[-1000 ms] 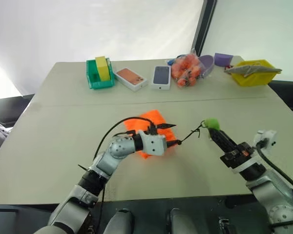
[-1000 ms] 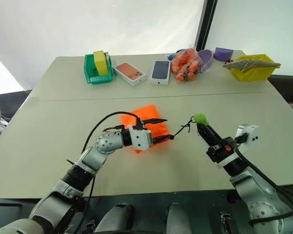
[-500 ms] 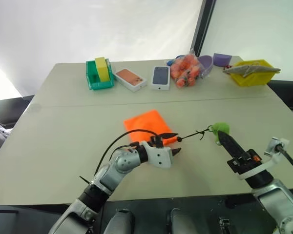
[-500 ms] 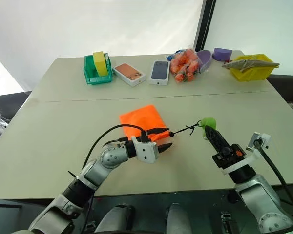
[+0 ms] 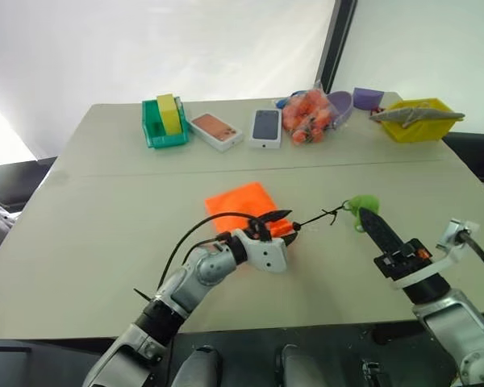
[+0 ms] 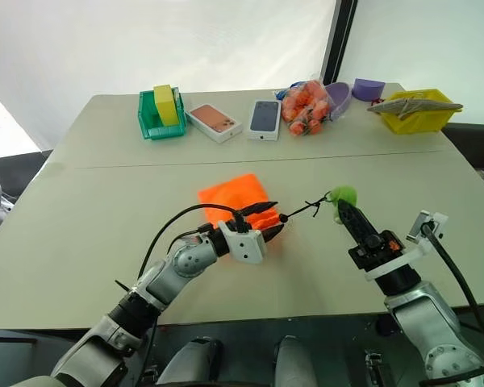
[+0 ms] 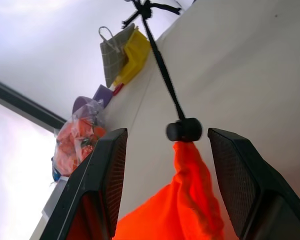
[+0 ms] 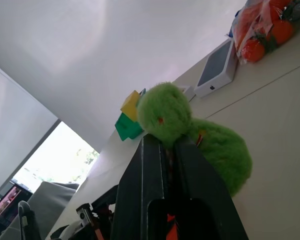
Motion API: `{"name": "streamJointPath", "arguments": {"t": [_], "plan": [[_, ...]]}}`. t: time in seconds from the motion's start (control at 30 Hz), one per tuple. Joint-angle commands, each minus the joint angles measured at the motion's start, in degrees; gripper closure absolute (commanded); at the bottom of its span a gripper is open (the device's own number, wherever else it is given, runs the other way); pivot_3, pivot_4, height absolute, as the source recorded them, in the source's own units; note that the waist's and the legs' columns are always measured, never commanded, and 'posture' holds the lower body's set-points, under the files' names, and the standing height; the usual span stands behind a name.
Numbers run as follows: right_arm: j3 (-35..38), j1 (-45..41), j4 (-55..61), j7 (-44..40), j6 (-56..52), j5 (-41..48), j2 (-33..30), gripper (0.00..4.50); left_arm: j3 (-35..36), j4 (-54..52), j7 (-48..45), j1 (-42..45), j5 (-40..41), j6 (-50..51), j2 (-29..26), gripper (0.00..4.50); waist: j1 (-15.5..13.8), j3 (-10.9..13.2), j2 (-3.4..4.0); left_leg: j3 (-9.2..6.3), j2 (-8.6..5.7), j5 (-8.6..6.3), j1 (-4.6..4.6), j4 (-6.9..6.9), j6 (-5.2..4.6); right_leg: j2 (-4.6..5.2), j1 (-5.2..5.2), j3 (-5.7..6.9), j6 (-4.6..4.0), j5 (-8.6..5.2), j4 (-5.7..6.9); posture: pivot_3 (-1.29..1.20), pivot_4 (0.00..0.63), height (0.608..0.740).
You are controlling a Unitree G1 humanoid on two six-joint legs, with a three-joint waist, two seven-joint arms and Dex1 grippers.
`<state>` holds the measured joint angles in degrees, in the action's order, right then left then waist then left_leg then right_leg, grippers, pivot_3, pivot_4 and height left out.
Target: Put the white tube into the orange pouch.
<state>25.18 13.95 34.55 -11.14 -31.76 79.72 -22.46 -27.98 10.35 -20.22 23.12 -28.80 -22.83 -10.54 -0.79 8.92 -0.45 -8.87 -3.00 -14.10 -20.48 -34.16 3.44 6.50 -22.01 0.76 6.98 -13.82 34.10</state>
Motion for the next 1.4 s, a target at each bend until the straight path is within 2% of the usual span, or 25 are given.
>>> {"name": "streamJointPath", "arguments": {"t": [0.03, 0.5, 1.03, 1.13, 1.23, 1.27, 1.4], "plan": [[0.37, -0.92, 1.92, 0.19, 1.15, 1.49, -0.52, 4.50, -1.48, 0.11, 0.98, 1.05, -0.69, -1.37, 0.87, 1.78, 0.00, 0.00, 0.00, 0.00, 0.00, 0.00, 0.00, 0.00, 0.00, 0.00, 0.00, 0.00, -0.01, -0.01, 0.00, 0.00, 0.150, 0.740], [0.20, -1.06, 3.25, 1.72, 1.05, 2.33, -1.18, 4.50, -3.51, 4.57, 11.81, 3.97, -9.30, -1.12, 2.92, 1.78, 0.00, 0.01, -0.01, 0.01, 0.00, -0.01, -0.02, 0.01, -0.01, 0.00, -0.03, 0.00, 0.04, 0.00, -0.02, 0.00, 0.150, 0.740], [0.53, -0.87, 1.99, 0.26, 1.00, 2.13, -2.19, 4.50, -3.21, 6.45, 13.12, 4.04, -7.93, -0.59, 4.56, 1.78, 0.01, 0.02, -0.04, 0.04, 0.00, -0.02, -0.07, 0.01, -0.01, 0.00, -0.08, 0.01, -0.05, -0.05, -0.03, 0.00, 0.150, 0.740], [0.41, -0.84, 1.65, -0.31, 0.99, 1.78, -2.11, 4.50, -3.05, 6.28, 12.91, 3.95, -7.49, -0.58, 4.58, 2.62, 0.00, 0.03, -0.04, 0.05, 0.00, -0.02, -0.08, 0.01, -0.01, 0.00, -0.09, 0.01, -0.05, -0.05, -0.04, 0.00, 0.150, 0.740], [0.30, -0.68, 1.39, -0.85, 0.99, 1.43, -1.97, 4.50, -3.08, 6.34, 12.83, 4.06, -7.16, -0.53, 4.52, 4.11, 0.00, 0.03, -0.05, 0.05, 0.00, -0.02, -0.09, 0.01, -0.01, 0.00, -0.11, 0.01, -0.05, -0.05, -0.04, 0.00, 0.150, 0.740], [0.29, -0.60, 1.34, -1.00, 1.00, 1.34, -1.92, 4.50, -3.12, 6.35, 12.84, 4.10, -7.12, -0.48, 4.48, 4.25, 0.00, 0.03, -0.05, 0.05, 0.00, -0.02, -0.11, 0.01, -0.01, 0.00, -0.13, 0.01, -0.05, -0.05, -0.04, 0.00, 0.150, 0.740], [0.42, -0.44, 1.16, -1.54, 1.18, 1.00, -1.72, 4.50, -2.88, 6.47, 13.06, 4.35, -7.22, 0.02, 4.36, 4.25, 0.01, 0.03, -0.05, 0.06, 0.00, -0.02, -0.13, 0.01, -0.01, 0.00, -0.16, 0.01, -0.05, -0.05, -0.05, 0.00, 0.150, 0.740]]}}
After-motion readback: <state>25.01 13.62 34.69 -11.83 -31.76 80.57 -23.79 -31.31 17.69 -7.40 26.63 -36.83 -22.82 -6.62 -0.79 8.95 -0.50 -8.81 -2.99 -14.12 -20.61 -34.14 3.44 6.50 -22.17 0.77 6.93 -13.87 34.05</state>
